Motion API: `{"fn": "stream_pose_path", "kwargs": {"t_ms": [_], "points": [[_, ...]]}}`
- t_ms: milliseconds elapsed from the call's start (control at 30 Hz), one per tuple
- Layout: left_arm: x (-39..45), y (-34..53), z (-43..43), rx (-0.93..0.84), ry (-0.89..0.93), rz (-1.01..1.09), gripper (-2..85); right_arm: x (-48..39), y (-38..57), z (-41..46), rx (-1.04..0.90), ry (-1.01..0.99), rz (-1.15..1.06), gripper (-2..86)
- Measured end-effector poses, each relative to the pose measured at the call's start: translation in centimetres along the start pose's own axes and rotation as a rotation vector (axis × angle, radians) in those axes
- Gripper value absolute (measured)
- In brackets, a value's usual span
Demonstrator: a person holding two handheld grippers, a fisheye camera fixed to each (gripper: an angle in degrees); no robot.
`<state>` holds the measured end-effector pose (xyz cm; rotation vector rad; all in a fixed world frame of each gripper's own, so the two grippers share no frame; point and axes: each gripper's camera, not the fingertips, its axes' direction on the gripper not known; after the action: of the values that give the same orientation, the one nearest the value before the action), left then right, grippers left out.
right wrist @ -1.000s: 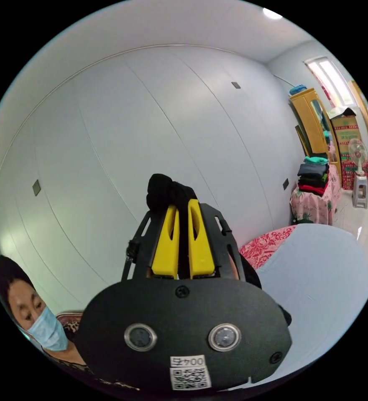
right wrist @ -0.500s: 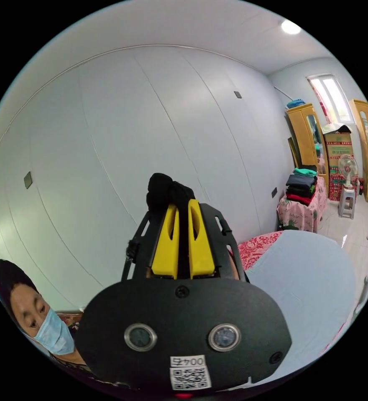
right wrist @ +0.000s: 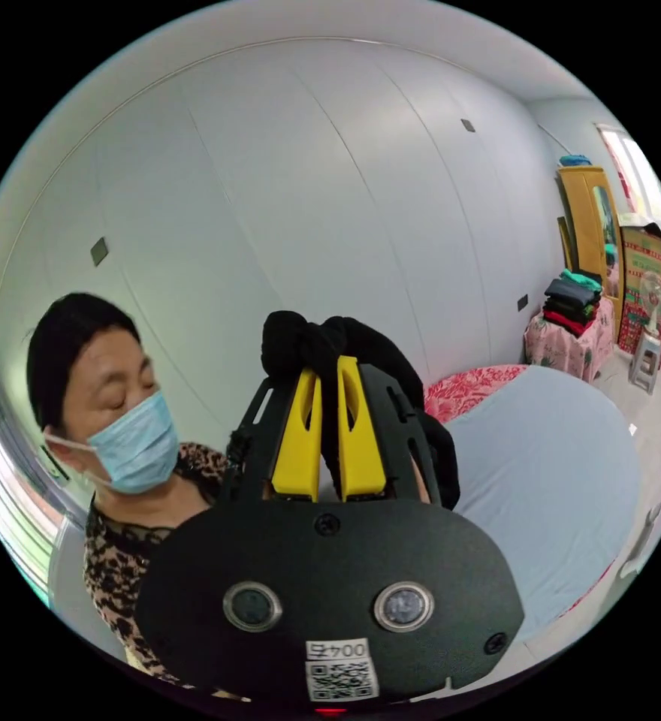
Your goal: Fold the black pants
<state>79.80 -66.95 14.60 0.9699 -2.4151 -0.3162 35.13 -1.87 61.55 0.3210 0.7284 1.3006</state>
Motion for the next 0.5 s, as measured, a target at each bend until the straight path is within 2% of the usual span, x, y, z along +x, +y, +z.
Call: {"fn": "stream_pose_path", "kwargs": {"t_ms": [133, 200, 267, 400, 500], "points": [[-1.8, -1.6, 4.9, -0.179, 0.313, 0.003, 0.4, 4.2, 5.6, -1.3, 0.024, 0.015, 0.107, 4.1], [-2.3, -0.6, 12.6, -0.399, 0.477, -0.041, 0.3, 7.5, 9.3, -0.9, 0.036, 0.085, 0.221, 4.1], [-1.6, 2.2, 19.9, -0.572, 0.528, -0.072, 0.3, 13.1, 15.4, 0.2, 0.053, 0.160, 0.461, 4.2], [2.2, 13.4, 34.6, -0.911, 0.560, -0.173, 0.4, 22.5, 25.0, 3.1, 0.070, 0.133, 0.856, 4.2], [5.1, 19.0, 38.2, -1.010, 0.587, -0.244, 0.9, 27.3, 29.5, 5.5, 0.064, 0.101, 1.046, 4.1]]}}
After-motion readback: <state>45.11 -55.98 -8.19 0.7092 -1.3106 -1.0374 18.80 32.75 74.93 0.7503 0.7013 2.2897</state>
